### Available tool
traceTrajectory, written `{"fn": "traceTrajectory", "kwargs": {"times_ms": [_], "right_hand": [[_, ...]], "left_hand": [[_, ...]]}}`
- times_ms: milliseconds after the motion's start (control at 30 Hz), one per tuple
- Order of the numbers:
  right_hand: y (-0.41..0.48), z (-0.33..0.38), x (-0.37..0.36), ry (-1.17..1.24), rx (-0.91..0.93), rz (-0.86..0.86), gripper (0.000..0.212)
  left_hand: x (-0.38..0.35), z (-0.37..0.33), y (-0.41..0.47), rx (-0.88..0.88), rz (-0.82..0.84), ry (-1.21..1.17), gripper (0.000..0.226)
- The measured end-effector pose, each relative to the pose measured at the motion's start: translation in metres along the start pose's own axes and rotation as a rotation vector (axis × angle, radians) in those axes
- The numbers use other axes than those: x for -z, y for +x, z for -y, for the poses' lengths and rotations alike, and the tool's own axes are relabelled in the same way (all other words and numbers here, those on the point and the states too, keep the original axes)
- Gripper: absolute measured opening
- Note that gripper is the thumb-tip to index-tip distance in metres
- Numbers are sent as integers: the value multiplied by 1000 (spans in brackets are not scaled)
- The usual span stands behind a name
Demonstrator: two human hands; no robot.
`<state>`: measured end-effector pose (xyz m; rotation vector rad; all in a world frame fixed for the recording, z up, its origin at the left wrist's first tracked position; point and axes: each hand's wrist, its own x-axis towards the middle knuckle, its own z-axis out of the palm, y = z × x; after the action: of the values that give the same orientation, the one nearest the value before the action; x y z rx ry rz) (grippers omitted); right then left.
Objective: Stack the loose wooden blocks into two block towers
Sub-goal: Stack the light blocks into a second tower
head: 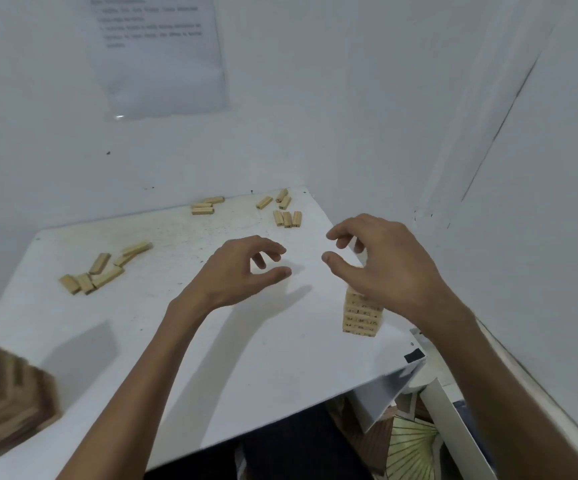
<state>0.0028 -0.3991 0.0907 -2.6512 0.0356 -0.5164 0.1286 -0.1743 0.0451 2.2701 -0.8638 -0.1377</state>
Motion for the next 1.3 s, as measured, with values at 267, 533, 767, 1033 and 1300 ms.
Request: {"fn": "traceTrajectory", "kwargs": {"times_ms": [267, 533, 767, 1033, 1300], "right_hand": [[41, 62, -71, 52, -186, 25, 47], [47, 80, -173, 49, -45, 257, 45], [88, 127, -236, 13, 334, 395, 45], [143, 174, -302, -64, 598, 420, 43], [140, 156, -296, 106, 462, 318, 23]], "left_hand": [[21, 40, -11, 210, -261, 142, 35], [23, 125, -58, 505, -421, 392, 44], [29, 170, -86, 766, -787, 400, 63], [46, 206, -86, 877, -756, 429, 68], [36, 200, -99, 685, -848, 439, 24]]}}
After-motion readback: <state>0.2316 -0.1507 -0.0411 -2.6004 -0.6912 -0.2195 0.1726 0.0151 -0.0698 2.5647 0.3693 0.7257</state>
